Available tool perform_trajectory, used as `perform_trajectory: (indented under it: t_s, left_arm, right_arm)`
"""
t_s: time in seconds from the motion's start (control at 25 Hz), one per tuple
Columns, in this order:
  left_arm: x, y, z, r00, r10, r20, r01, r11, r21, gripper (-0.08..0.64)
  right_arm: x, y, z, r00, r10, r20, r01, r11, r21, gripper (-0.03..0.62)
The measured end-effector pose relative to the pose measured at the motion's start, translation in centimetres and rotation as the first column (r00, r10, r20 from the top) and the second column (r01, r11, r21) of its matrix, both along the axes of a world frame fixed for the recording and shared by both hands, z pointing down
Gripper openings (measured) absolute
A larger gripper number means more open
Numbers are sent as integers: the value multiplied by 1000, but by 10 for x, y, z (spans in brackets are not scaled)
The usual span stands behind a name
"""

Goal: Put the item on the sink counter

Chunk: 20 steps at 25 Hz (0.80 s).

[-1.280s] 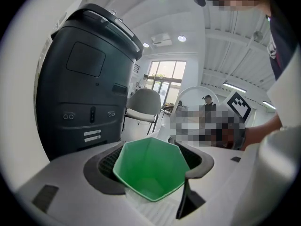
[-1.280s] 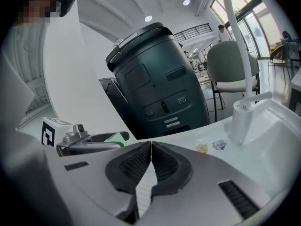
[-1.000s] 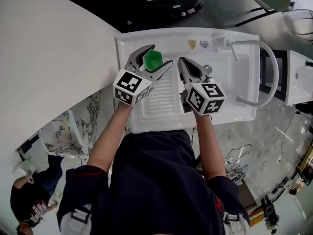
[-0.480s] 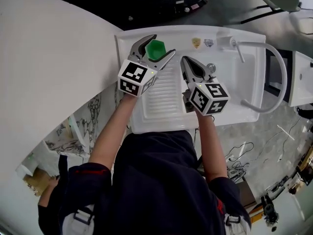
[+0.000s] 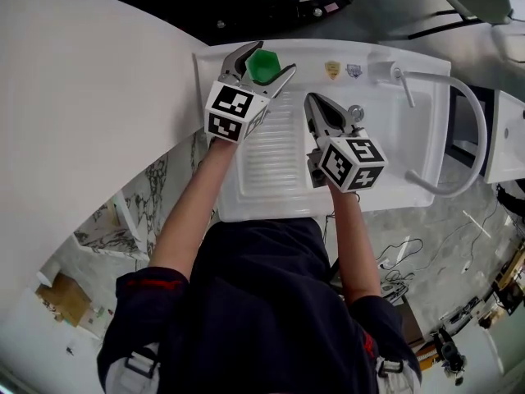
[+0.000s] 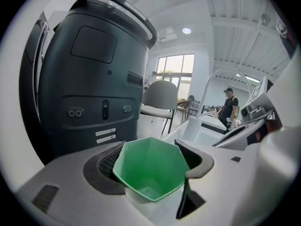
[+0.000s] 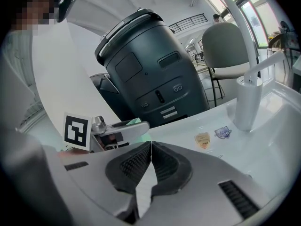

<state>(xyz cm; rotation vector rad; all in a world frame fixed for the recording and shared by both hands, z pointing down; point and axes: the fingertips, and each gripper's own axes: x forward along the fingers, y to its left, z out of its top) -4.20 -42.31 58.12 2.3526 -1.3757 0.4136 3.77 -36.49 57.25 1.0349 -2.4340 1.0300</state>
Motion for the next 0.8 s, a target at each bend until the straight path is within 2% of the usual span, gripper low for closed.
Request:
perform_trajectory:
  t_s: [0.2, 0.8]
  left_arm:
    - [-6, -4, 3, 999, -38, -19, 38, 999, 11, 333]
    - [0, -3, 13, 1000, -20, -16, 20, 998, 60, 333]
  right_arm:
    - [2, 1, 7, 1000, -1, 0, 1, 1000, -16, 35]
    - [2, 4, 16, 1000, -12, -1, 12, 999, -43, 34]
